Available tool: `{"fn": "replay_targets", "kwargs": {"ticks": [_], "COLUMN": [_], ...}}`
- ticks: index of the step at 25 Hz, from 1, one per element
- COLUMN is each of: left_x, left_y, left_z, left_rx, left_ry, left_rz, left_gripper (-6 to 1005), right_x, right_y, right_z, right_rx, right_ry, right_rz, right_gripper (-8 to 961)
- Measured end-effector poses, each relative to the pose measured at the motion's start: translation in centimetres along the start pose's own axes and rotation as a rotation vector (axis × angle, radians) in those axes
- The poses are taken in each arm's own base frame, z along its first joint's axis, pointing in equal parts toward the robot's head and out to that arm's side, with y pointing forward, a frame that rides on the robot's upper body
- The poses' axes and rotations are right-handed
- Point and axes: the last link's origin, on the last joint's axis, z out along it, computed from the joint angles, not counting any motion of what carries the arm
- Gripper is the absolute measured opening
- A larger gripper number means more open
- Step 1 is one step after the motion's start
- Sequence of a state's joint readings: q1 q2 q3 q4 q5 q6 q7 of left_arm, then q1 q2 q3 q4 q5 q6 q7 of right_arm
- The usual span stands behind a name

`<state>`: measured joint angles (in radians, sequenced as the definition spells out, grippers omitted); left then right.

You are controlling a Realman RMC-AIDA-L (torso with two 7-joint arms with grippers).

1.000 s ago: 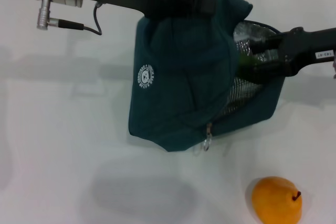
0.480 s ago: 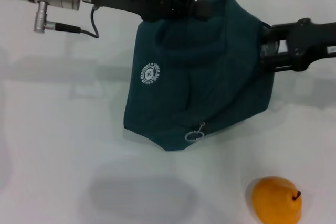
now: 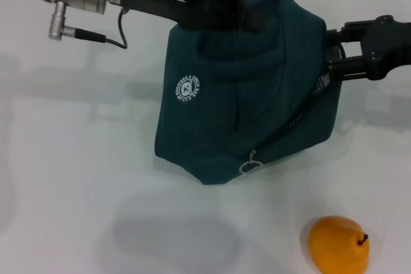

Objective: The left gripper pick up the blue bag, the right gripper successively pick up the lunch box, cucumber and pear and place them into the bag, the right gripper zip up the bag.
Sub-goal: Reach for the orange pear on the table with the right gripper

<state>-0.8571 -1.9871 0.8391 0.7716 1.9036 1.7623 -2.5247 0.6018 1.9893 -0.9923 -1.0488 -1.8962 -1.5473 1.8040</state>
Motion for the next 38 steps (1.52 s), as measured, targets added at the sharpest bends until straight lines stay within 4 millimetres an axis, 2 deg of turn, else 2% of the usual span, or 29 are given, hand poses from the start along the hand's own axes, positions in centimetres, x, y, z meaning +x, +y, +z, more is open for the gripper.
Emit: {"fn": "replay_targets", "kwargs": {"ticks": [6, 11, 14, 24, 32, 33, 38], "left_x": [-0.3, 0.0, 0.3, 1.1, 0.7, 0.7, 0.9], "left_y": [-0.2, 0.0, 0.1, 1.8, 1.8, 1.7, 1.7], "left_z": [0.9, 1.3, 1.2, 0.6, 1.8, 2.4, 2.6], "left_rx": [0.044, 0.077, 0.103, 0.160, 0.181, 0.205, 0.243], "left_ry": [-0.068, -0.103, -0.110, -0.124, -0.177, -0.193, -0.191], "left_rz": [0.011, 0.034, 0.057, 0.129, 0.121, 0.116, 0.112], "left_gripper": [63, 197, 368, 546, 579, 579, 578], "right_x": [-0.1, -0.2, -0.2, -0.3, -3.1, -3.4, -4.1], "right_y": [0.2, -0.1, -0.2, -0.9, -1.4, -1.5, -1.6], "right_z": [0.8, 1.3, 1.7, 1.9, 2.9, 3.0, 3.8], "right_rx": [-0.001, 0.007, 0.004, 0.043, 0.053, 0.056, 0.055], "right_ry": [-0.005, -0.002, 0.007, 0.005, -0.039, -0.039, -0.033], "right_rz": [-0.030, -0.030, -0.029, -0.031, -0.087, -0.094, -0.110], "right_gripper": [713, 712, 711, 710, 709, 709, 710]}}
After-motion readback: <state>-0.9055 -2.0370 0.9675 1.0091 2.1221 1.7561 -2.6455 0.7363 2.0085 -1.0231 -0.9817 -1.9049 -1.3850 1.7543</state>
